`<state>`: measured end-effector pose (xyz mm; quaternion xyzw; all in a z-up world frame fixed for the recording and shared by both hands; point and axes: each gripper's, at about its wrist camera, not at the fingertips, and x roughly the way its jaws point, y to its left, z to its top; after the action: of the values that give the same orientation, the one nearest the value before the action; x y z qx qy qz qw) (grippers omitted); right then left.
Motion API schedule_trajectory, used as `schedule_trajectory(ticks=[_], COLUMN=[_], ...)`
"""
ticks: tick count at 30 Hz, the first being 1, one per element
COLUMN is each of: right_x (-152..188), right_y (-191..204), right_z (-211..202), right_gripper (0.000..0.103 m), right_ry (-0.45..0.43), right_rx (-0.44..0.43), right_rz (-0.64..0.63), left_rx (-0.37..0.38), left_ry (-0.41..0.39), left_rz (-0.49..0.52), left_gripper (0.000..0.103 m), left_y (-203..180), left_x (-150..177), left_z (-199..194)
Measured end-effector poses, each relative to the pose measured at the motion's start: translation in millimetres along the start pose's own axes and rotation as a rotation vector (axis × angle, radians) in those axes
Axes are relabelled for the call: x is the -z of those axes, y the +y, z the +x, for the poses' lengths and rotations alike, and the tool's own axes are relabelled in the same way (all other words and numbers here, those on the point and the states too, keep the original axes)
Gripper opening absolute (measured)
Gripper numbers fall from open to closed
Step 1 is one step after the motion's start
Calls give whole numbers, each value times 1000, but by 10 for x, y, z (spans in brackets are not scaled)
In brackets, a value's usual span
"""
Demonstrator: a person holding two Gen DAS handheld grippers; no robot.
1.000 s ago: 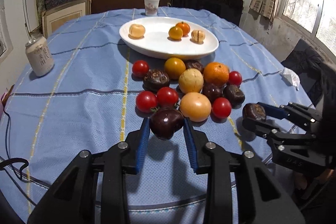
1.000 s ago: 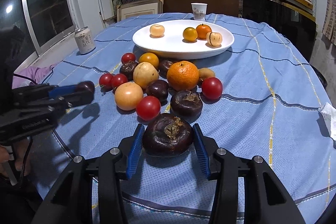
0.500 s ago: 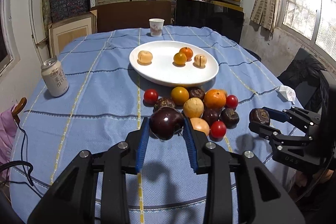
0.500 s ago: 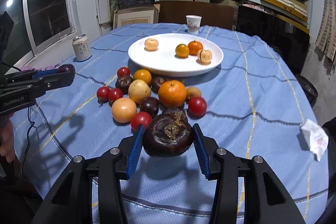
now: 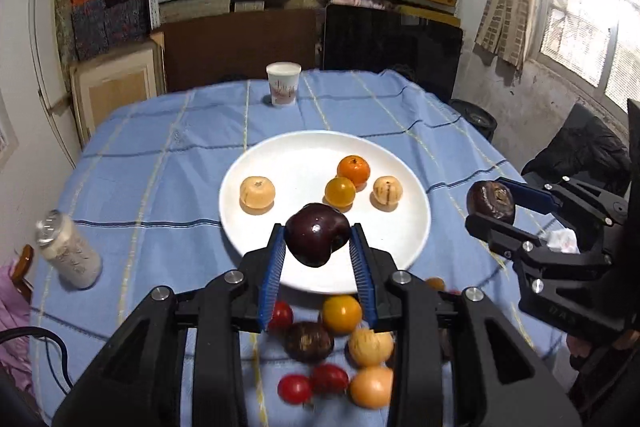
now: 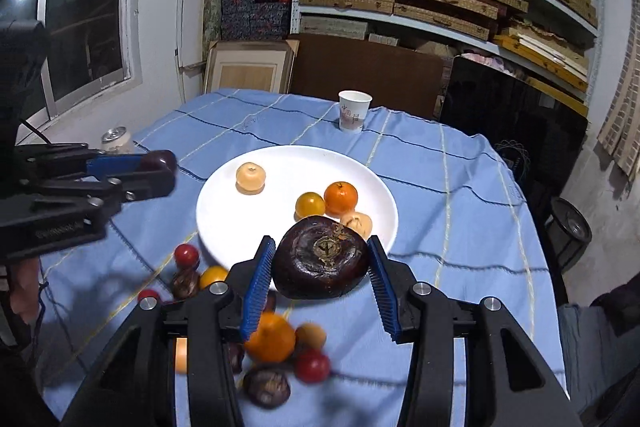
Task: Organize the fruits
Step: 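Lift both held fruits and carry them toward the white plate, then lower both fruits onto the white plate and open both tools, then withdraw and grasp another dark purple persimmon with the right tool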
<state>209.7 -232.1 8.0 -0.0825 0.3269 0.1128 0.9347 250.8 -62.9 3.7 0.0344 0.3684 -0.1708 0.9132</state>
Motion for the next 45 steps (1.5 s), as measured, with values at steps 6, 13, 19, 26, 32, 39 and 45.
schedule_trajectory(ticks=[6,13,19,26,32,39,45], right_x=[-25,-34,19,578,1121,1228,1188], right_y=[-12,-35,-94,28,284,358,371], right_z=[748,877,566,24,-90,92,229], right_gripper=[47,62,66,66,64,53,50], right_ry=[103,63,29,92,159,206,246], right_rx=[-28,-58,-46,-80,-58,-54,-66], right_rz=[-11,10,46,87,88,119,140], left_rx=[-10,-32,-20,27,7,-20,-40], left_ry=[107,108,48,61,92,121,148], left_rz=[-51,-114,-174,-115,-41,15,23], left_gripper=[32,72,84,88,88,88,88], left_y=[218,384,483,351,155,-19,-25], left_x=[-122,-139,-88,501,1039,1382,1459], left_z=[785,1057,688,94,-156,-275,-233])
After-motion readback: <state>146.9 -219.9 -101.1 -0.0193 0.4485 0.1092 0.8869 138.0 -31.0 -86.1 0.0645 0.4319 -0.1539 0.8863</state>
